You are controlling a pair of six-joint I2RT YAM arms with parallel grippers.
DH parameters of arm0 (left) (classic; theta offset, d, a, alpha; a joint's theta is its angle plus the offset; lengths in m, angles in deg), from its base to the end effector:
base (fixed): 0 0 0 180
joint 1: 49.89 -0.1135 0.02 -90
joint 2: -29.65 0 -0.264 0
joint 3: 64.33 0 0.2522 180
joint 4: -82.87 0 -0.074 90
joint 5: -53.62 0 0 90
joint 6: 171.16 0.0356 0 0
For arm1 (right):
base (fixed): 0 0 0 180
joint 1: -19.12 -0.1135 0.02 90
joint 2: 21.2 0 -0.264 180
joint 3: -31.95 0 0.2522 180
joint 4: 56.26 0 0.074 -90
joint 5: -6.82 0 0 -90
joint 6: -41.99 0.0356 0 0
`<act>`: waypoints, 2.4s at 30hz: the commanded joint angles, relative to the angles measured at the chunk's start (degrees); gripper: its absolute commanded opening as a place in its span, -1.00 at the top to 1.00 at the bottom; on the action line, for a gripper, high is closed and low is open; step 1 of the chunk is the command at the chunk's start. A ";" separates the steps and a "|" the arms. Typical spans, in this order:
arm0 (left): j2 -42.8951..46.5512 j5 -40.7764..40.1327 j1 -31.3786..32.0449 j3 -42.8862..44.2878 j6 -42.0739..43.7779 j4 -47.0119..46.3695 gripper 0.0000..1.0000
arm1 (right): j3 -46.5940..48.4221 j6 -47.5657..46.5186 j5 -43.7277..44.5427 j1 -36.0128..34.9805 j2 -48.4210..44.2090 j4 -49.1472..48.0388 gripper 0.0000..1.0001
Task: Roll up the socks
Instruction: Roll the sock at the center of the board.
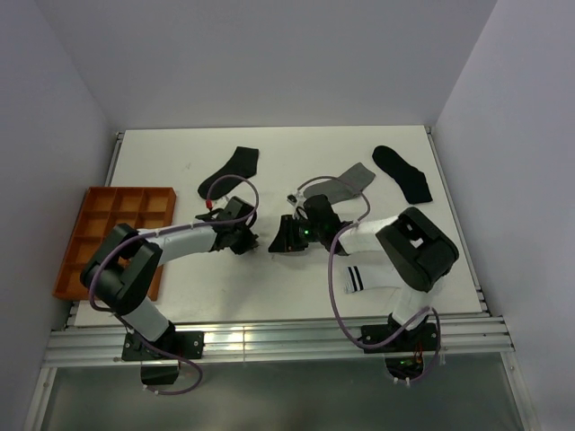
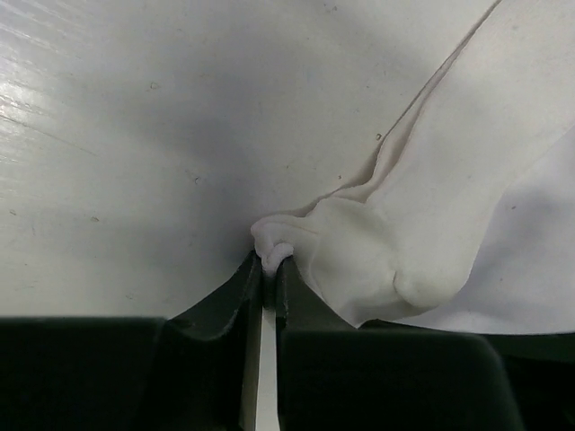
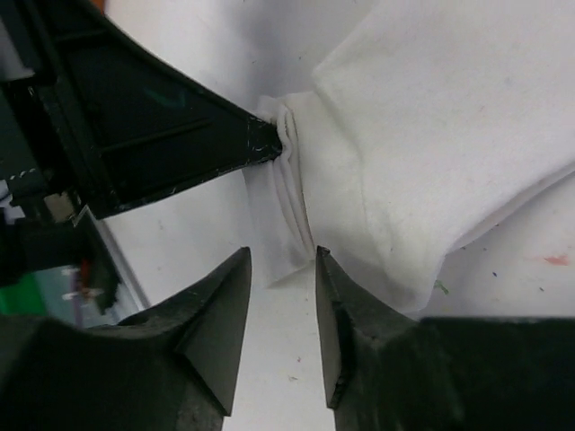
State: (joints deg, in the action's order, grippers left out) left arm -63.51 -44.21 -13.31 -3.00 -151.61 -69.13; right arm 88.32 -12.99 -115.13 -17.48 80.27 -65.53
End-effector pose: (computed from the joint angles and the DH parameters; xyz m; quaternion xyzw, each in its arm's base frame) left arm 0.2468 -0.1771 0.1496 -0.2976 0.9163 -0.1696 0.2074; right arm 0.2577 0.2149 0.1326 -0.1371 0.8541 0.4548 0.2116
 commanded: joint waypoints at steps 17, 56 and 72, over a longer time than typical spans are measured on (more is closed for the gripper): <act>-5.80 -1.66 -0.02 5.87 8.93 14.85 0.92 | 1.16 -24.30 42.40 -20.70 -7.52 3.78 0.05; 2.99 -2.36 -6.52 -1.87 8.14 11.69 0.62 | 10.65 -17.82 25.31 -20.36 2.24 12.92 1.00; 18.71 -1.22 -6.43 -15.83 -0.21 -3.15 -0.68 | 1.43 12.95 -10.15 -1.82 11.19 -12.99 1.00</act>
State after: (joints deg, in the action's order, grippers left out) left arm -47.40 -44.83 -19.69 -15.28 -150.39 -69.44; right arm 92.56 -8.92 -117.93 -21.57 88.58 -70.53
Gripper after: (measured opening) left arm 0.839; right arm 0.022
